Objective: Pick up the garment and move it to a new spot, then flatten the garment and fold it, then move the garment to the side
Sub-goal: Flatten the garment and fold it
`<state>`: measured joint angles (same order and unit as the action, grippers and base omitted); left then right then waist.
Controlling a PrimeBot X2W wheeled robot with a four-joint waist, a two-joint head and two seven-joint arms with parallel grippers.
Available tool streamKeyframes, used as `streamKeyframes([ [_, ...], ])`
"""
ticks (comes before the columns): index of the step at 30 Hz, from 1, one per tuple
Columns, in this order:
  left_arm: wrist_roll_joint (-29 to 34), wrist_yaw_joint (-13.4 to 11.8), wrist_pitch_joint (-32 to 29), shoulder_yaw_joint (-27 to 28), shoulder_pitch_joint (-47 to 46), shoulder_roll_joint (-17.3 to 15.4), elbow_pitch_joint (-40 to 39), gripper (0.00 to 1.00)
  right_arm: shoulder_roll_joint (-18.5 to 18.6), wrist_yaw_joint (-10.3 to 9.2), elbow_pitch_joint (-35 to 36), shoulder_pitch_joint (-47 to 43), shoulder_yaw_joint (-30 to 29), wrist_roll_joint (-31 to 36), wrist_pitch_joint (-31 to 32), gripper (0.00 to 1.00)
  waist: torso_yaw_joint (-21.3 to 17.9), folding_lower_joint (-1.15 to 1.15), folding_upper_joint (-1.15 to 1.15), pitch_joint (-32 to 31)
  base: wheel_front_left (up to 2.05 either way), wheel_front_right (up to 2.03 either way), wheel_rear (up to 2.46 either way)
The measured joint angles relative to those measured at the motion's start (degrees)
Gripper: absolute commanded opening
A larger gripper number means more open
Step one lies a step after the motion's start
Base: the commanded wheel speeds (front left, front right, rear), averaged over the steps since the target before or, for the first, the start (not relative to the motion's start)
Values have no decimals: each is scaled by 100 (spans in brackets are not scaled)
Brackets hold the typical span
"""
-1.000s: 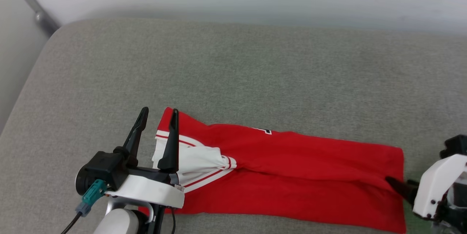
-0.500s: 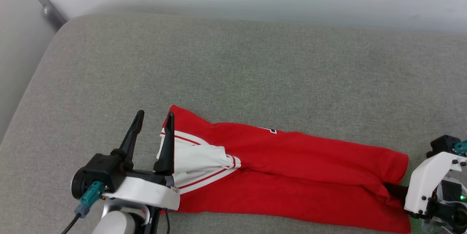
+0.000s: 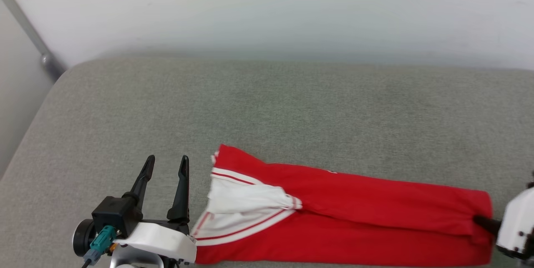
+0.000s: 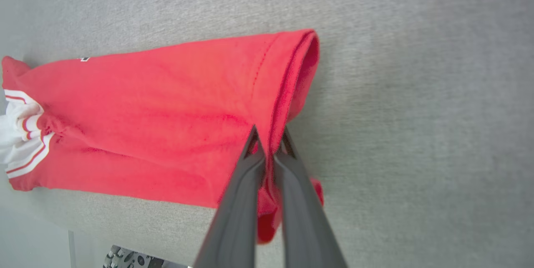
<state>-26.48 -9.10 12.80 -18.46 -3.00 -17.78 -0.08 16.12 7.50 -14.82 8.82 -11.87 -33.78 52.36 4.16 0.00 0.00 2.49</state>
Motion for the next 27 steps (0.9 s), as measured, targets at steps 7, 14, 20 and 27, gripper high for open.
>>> streamKeyframes([
  [7,-22,-54,-52,-26,104,-13,-79,100,138,-1,96,-70,-1085,356,179,0,-247,0,0,-123,0,0,0],
  [14,-37,-101,-51,-36,145,-14,-88,100,-208,-1,355,169,-1612,423,753,0,-412,0,0,-110,0,0,0],
  [20,-43,-108,-52,-62,151,-16,-78,100,-1127,-1,414,270,-1529,-215,1650,0,-446,0,0,-131,0,0,0],
  [27,-59,-57,-104,-127,46,-27,-14,100,-1292,-1,45,269,-976,-1555,1798,0,-241,0,0,-161,0,0,0],
])
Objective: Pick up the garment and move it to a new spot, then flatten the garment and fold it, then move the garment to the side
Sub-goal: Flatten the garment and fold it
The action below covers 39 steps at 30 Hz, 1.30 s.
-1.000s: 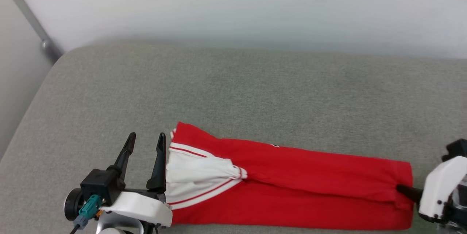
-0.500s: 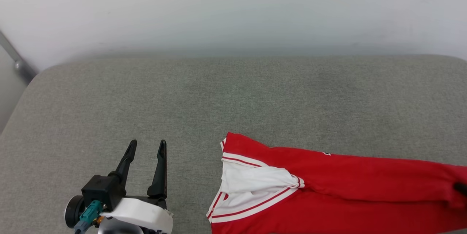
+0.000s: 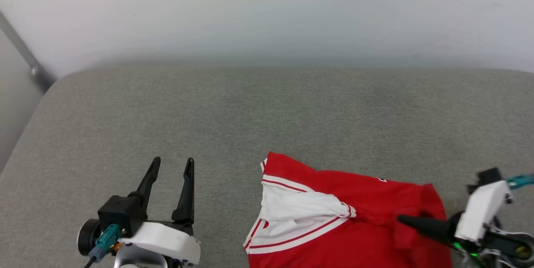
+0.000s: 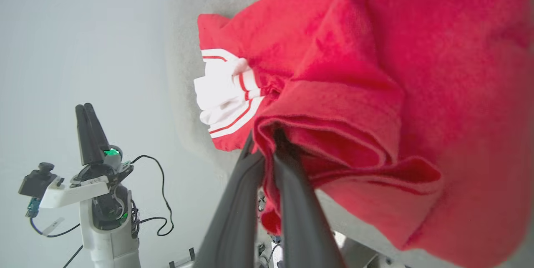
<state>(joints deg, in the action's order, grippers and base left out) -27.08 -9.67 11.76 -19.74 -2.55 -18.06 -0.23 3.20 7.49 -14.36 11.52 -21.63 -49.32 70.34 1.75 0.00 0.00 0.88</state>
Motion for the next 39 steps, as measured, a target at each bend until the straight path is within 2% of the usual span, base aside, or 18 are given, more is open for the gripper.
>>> streamKeyframes([
  [4,4,56,-32,-59,-99,-18,35,100,-21,0,-410,97,827,-865,-544,0,175,0,0,16,0,0,0],
  [9,10,111,-43,-172,-215,38,92,100,-21,0,-603,411,1939,-1625,-1335,0,407,0,0,77,0,0,0],
  [14,13,171,-2,-275,-393,137,176,100,-26,0,-779,726,2782,-1878,-1957,0,640,0,0,213,0,0,0],
  [18,14,211,46,-305,-489,192,255,100,-27,0,-921,891,3192,-1960,-2296,0,789,0,0,356,0,0,0],
  [21,12,220,87,-320,-537,241,322,100,-29,0,-1080,965,3405,-1774,-2550,0,862,0,0,473,0,0,0],
  [22,12,245,105,-320,-553,250,346,100,-30,0,-1150,970,3450,-1691,-2647,21,880,0,0,508,0,0,0],
  [23,11,258,115,-320,-573,256,370,100,-30,0,-1210,970,3495,-1628,-2737,52,893,0,0,541,0,0,0],
  [24,9,261,132,-319,-594,264,400,100,-25,0,-1272,975,3530,-1563,-2859,100,903,0,0,571,0,0,0],
  [29,8,288,180,-316,-620,299,511,100,65,0,-1479,1088,3786,-1334,-3220,100,888,0,0,609,0,0,0],
  [33,2,288,203,-307,-619,288,582,100,277,0,-1149,1188,4086,-1255,-3407,100,817,0,0,527,0,0,0],
  [36,0,288,203,-290,-609,249,623,100,611,0,-632,1196,4324,-1070,-3667,100,747,0,0,428,0,0,0],
  [39,-16,246,200,-267,-548,210,650,100,1117,0,-186,1144,4479,-511,-4166,100,659,0,0,302,0,0,0],
])
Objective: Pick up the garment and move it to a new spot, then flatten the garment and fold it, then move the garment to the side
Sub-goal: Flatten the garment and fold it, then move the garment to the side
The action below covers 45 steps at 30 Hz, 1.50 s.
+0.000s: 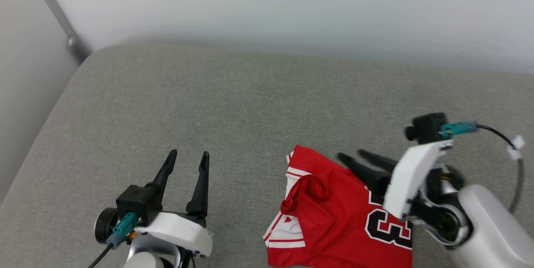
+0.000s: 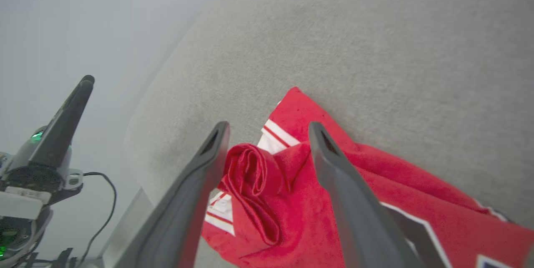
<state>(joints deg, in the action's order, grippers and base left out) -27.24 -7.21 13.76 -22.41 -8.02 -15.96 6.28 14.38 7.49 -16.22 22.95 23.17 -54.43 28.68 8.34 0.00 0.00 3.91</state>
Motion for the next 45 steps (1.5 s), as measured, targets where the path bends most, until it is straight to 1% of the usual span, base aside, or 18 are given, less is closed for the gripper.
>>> streamKeyframes([
  [3,1,-75,-5,25,112,-51,0,100,474,0,169,-229,-96,904,-637,100,-122,0,0,-123,0,0,0],
  [5,-1,-124,-5,57,182,-82,-8,100,632,0,191,-462,-376,1429,-1003,100,-219,0,0,-199,0,0,0],
  [7,-18,-170,-4,91,245,-102,-15,100,700,0,221,-718,-760,1984,-1318,100,-321,0,0,-270,0,0,0],
  [10,-24,-248,-1,157,364,-132,-35,100,667,0,390,-1141,-1428,2661,-1702,100,-483,0,0,-357,0,0,0],
  [13,-32,-297,7,219,438,-179,-46,100,431,0,710,-1545,-2095,3154,-2062,100,-640,0,0,-414,0,0,0],
  [16,-25,-342,19,244,467,-200,-69,100,157,0,1147,-1933,-2472,3475,-2365,100,-757,0,0,-446,0,0,0],
  [19,-20,-388,32,258,541,-231,-75,100,-68,0,1599,-2276,-2592,3623,-2610,100,-837,0,0,-470,0,0,0],
  [23,-15,-449,36,283,647,-277,-69,100,-296,0,1989,-2657,-2521,3690,-2769,100,-915,0,0,-515,0,0,0],
  [29,-42,-560,34,360,896,-353,-123,100,-449,0,2170,-2852,-2338,3793,-2815,100,-952,0,0,-572,0,0,0],
  [37,-74,-615,34,370,945,-370,-183,100,-513,0,2205,-2897,-2302,3798,-2805,100,-929,0,0,-616,0,0,0],
  [39,-74,-616,34,370,945,-374,-189,100,-550,0,2206,-2912,-2336,3764,-2708,100,-940,-1,0,-623,0,0,0],
  [42,-76,-614,36,370,945,-381,-189,100,-598,1,2140,-2990,-2480,3490,-2435,100,-952,-1,0,-632,0,0,0],
  [45,-118,-604,41,403,945,-387,-193,100,-554,1,1885,-3035,-2915,2949,-1794,100,-942,-1,0,-625,0,0,0],
])
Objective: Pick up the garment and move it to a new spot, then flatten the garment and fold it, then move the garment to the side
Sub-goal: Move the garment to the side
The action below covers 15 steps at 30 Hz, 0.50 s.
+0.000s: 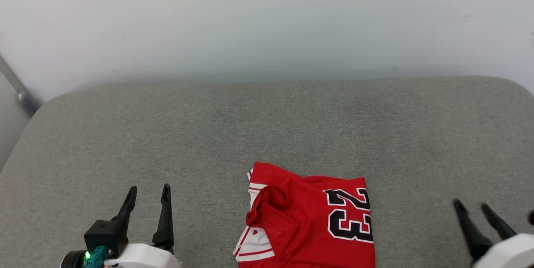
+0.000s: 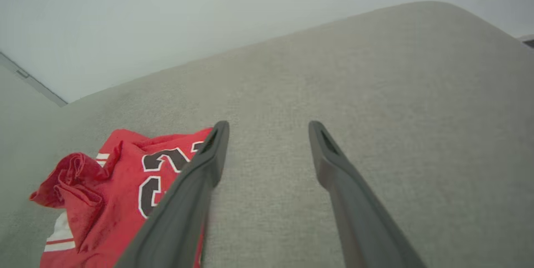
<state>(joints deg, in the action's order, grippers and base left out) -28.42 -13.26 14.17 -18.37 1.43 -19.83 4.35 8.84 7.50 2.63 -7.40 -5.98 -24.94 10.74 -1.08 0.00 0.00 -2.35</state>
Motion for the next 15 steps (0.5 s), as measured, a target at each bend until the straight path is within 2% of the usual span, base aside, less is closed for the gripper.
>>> streamKeyframes([
  [4,-1,19,22,47,-20,21,-36,100,315,-8,-583,0,-759,-601,1199,100,89,0,0,24,0,0,0],
  [8,47,66,63,91,-108,56,-91,100,477,-9,-1144,154,-1203,-1209,2443,100,236,0,0,97,0,0,0],
  [12,122,109,73,141,-198,114,-193,100,267,0,-1611,500,-1530,-1818,3763,100,392,0,0,230,0,0,0],
  [15,196,130,74,163,-331,177,-241,100,-79,-1,-1774,781,-1724,-2096,4526,100,507,0,0,406,0,0,0],
])
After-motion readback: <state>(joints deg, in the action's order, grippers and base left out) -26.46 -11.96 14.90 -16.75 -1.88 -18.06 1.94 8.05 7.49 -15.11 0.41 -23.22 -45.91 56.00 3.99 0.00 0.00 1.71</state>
